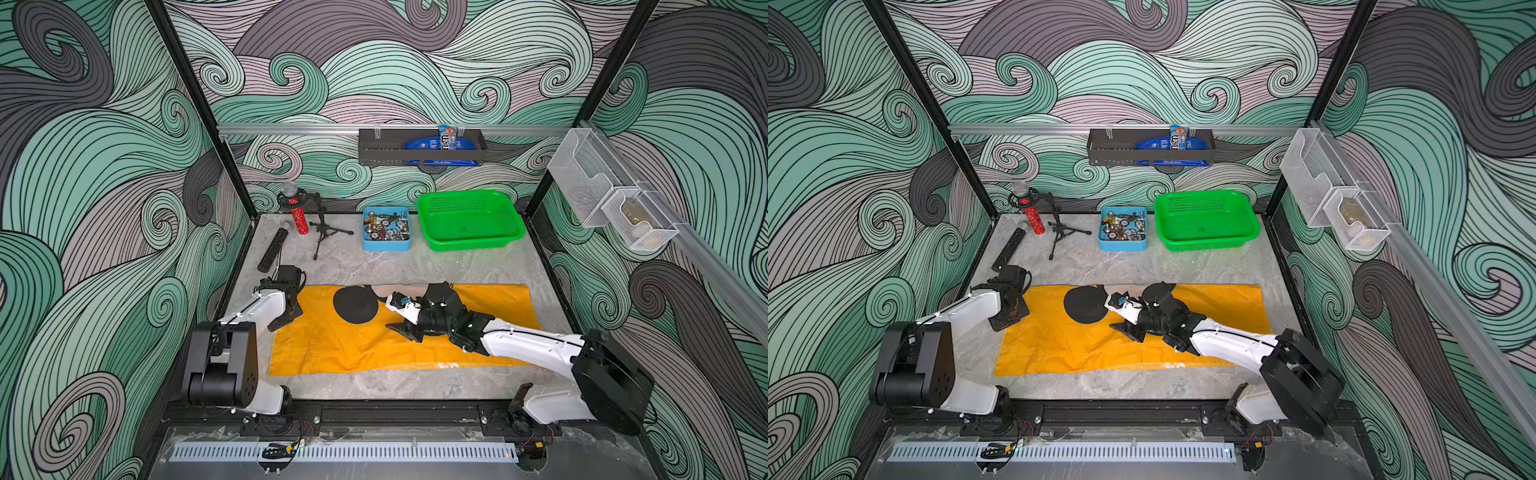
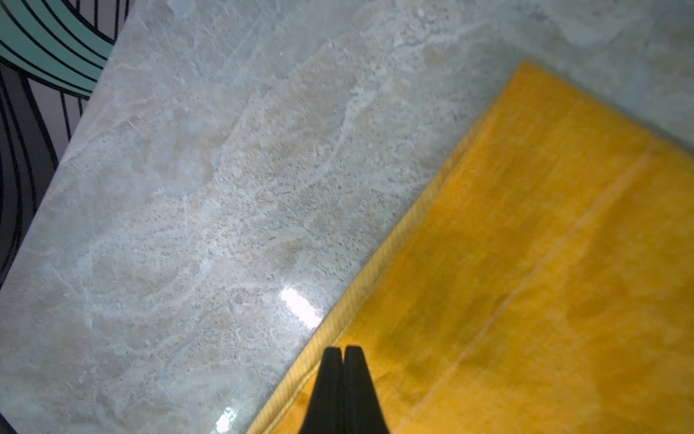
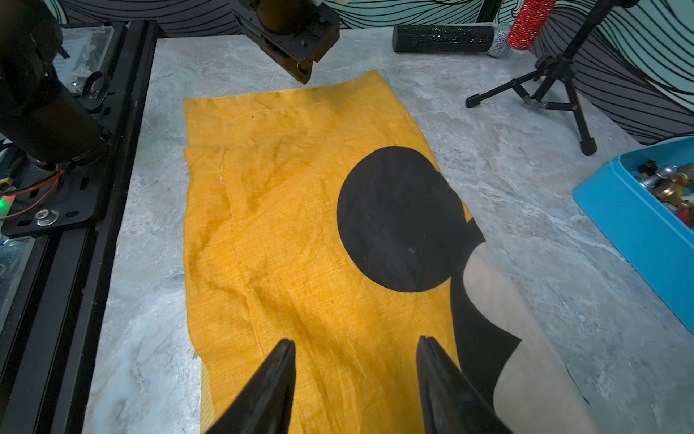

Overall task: Roll up the pillowcase
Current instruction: Fold the pillowcase at the center of the board.

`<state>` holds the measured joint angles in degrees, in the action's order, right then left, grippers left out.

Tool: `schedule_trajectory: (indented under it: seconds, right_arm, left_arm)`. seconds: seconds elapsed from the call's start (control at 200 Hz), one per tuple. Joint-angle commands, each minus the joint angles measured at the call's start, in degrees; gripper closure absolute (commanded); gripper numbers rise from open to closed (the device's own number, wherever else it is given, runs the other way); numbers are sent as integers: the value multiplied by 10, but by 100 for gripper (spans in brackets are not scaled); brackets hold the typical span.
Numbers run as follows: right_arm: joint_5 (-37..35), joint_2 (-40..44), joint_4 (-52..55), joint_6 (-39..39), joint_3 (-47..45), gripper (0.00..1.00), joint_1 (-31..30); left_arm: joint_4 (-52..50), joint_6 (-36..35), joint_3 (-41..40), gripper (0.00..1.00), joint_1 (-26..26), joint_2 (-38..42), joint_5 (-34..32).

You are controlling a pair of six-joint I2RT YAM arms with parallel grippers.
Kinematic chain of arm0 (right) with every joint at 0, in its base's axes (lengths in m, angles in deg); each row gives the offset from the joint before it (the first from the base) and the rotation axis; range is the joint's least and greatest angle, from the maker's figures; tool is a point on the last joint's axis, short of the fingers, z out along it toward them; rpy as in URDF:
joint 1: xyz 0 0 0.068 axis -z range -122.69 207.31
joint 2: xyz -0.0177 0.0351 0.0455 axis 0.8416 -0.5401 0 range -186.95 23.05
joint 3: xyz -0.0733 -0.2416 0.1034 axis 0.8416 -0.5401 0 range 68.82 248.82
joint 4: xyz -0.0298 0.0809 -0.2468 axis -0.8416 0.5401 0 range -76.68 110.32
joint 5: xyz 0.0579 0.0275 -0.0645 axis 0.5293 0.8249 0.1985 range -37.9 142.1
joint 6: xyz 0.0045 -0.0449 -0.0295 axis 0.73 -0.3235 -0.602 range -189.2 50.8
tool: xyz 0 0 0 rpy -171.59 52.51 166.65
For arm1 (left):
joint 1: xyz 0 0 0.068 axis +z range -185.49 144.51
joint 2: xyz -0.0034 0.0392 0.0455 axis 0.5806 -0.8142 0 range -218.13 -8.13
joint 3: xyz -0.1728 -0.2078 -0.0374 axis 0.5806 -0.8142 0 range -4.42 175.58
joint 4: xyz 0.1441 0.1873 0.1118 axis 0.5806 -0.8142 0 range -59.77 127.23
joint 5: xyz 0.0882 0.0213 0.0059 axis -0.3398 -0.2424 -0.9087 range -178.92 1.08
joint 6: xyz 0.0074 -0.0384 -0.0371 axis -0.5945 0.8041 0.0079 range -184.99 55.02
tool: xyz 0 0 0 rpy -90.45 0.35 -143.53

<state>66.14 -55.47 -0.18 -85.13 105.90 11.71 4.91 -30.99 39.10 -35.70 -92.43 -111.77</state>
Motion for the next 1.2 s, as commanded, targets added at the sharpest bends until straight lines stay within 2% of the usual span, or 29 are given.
schedule_trajectory:
  seconds: [0.0,0.105,0.2,0.37,0.46,0.56,0.675,0.861,1.086,1.196]
  right_arm:
    - [-27,30,22,37,-14,45,35]
    - [-52,57,42,61,-29,43,85]
    - [-51,55,68,44,-35,44,118]
    - [-17,26,77,19,-46,45,115]
    - [-22,1,91,1,-33,46,98]
    - [-28,-28,108,-8,-14,46,81]
    - [-50,-57,121,-30,0,46,51]
    - [-76,-112,145,-60,31,46,12]
    - [-88,-171,166,-93,78,47,-38]
    - [-64,-203,164,-90,118,48,-60]
  left_arm:
    - [-13,-17,22,100,4,-15,7]
    - [-16,-13,43,99,-15,-3,48]
    - [-27,14,65,92,-68,-1,62]
    - [-27,78,78,89,-176,0,101]
    - [-13,112,70,88,-236,-8,119]
    - [10,130,53,86,-269,-28,138]
    - [27,111,36,85,-269,-47,122]
    - [48,79,11,84,-237,-85,116]
    - [47,26,3,84,-156,-91,92]
    - [37,-15,14,83,-112,-90,70]
